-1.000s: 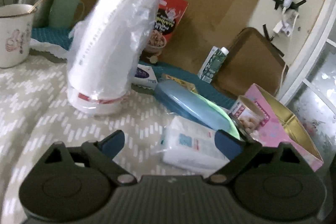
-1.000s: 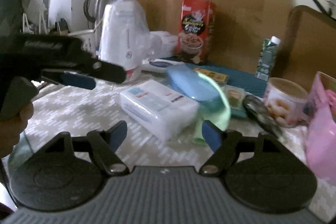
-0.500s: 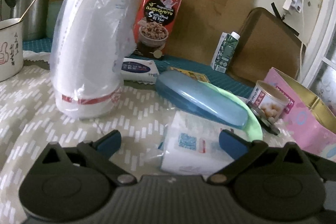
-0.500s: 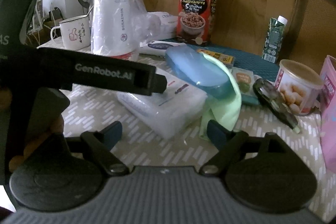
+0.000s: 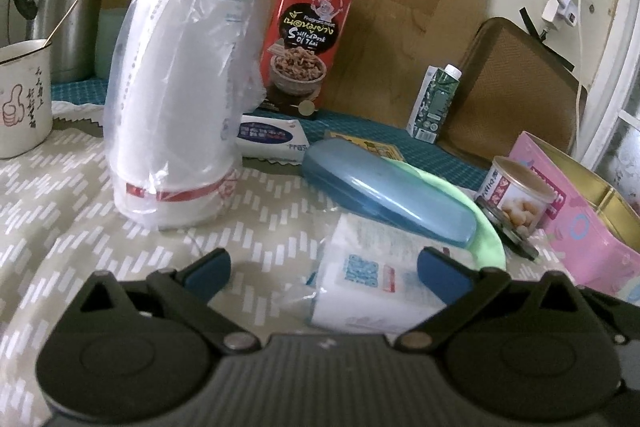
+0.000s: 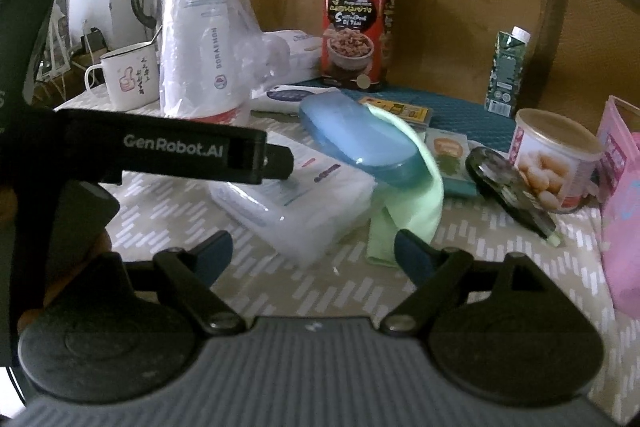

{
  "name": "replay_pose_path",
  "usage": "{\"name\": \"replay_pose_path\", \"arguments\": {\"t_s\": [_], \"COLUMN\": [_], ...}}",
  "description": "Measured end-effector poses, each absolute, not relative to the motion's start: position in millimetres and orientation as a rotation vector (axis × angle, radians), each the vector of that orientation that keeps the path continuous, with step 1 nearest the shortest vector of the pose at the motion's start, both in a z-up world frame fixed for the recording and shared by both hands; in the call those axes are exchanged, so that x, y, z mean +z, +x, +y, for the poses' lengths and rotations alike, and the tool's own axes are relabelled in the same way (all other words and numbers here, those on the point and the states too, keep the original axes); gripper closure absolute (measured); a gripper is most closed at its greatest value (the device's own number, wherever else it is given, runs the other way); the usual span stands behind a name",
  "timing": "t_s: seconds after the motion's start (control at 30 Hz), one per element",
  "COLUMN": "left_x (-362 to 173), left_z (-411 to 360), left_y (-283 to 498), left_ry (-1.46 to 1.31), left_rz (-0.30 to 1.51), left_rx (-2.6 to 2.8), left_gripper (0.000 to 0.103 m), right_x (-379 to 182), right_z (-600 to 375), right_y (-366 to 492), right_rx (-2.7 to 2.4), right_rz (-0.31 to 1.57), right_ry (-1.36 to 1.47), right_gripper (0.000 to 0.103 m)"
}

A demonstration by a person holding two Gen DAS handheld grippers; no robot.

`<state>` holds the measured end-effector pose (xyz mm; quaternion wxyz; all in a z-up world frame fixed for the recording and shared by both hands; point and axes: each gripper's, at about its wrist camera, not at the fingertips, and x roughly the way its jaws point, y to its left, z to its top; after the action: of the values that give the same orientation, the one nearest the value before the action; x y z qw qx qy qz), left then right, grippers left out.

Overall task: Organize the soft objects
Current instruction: 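Close the left gripper on the white cotton pad pack and lift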

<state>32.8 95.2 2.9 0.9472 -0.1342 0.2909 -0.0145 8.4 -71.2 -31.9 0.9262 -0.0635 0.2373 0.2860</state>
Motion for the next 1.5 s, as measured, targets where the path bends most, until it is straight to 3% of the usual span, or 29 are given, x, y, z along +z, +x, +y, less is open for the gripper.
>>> {"name": "replay_pose_path", "arguments": {"t_s": [1.1,1.2,1.33,1.37,1.43,1.5], "left_x": [3,3,5,5,7,10], "left_z": [98,96,87,84,79,74], "left_y": [31,29,26,24,19,11], "left_ry": [-0.299,-0.296,-0.258,-0.247,-0.218,-0.197], "left_rz": [0.584,0.574,0.555,0.552,0.539,0.533], "left_rx": [-0.04,-0.088,-0.168,-0.189,-0.205,-0.22], "left_gripper": [0.001,0.012,0.036,0.039,0.045,0.045], "right_x": [-35,-36,-35,-35,-35,-34], "right_z": [-70,-69,-67,-68,-70,-73], "right_y": [8,8,6,6,6,5], "right_rx": [0.564,0.579,0.6,0.603,0.601,0.602], "right_rz": [0.485,0.481,0.473,0.471,0.465,0.465], "right_ry": [-0.148,-0.155,-0.167,-0.166,-0.154,-0.134], "right_gripper": [0.013,0.015,0.031,0.034,0.052,0.053]}}
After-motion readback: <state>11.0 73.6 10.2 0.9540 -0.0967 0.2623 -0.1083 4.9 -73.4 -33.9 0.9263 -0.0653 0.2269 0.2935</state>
